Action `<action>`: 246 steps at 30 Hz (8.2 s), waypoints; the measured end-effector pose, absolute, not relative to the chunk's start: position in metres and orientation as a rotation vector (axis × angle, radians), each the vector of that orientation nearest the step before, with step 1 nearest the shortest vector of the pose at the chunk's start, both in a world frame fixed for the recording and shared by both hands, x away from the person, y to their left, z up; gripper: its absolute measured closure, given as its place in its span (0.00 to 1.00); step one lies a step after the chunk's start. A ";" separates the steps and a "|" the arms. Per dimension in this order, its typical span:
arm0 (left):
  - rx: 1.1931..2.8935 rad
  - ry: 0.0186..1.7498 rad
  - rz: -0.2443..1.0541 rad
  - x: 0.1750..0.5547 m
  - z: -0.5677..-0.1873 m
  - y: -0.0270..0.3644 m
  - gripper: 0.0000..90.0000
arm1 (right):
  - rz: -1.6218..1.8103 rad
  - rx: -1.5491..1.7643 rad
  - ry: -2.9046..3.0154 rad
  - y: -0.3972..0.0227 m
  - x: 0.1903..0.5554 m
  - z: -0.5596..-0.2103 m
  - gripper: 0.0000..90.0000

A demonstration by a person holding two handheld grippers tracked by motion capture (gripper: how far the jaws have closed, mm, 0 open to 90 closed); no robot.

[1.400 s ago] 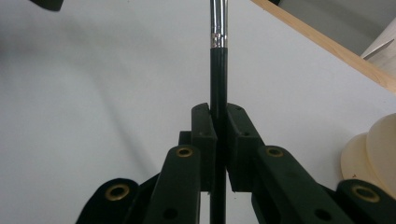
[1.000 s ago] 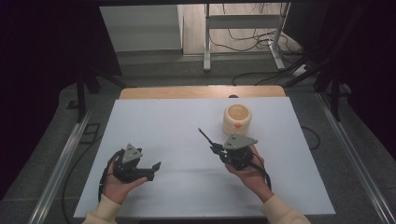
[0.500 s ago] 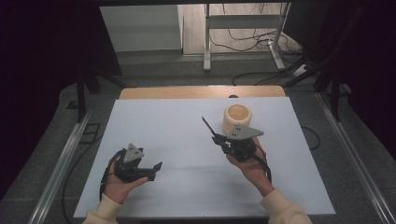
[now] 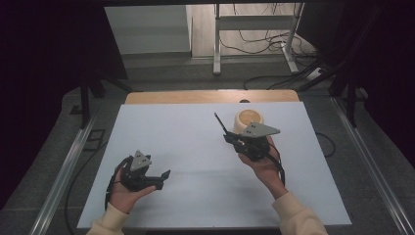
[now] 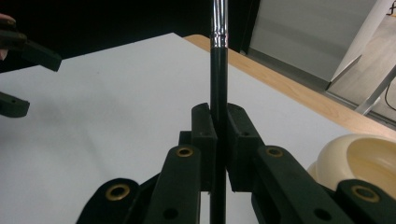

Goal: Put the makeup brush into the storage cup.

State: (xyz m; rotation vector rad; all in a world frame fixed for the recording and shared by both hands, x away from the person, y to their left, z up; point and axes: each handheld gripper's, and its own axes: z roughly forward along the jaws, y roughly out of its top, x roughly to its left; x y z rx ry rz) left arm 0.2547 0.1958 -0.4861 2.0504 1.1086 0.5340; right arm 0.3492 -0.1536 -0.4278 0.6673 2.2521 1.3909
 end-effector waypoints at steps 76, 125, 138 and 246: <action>2.062 1.096 0.518 0.254 -0.484 0.194 0.14 | 1.497 0.869 1.992 -0.190 0.416 -0.410 0.92; 2.072 1.102 0.535 0.253 -0.485 0.194 0.14 | 1.445 1.012 1.942 -0.200 0.461 -0.446 0.92; 2.067 1.104 0.538 0.253 -0.485 0.195 0.14 | 1.431 1.020 1.952 -0.201 0.464 -0.453 0.91; 2.076 1.113 0.546 0.254 -0.488 0.196 0.14 | 1.147 1.081 2.309 -0.298 0.311 -0.489 0.12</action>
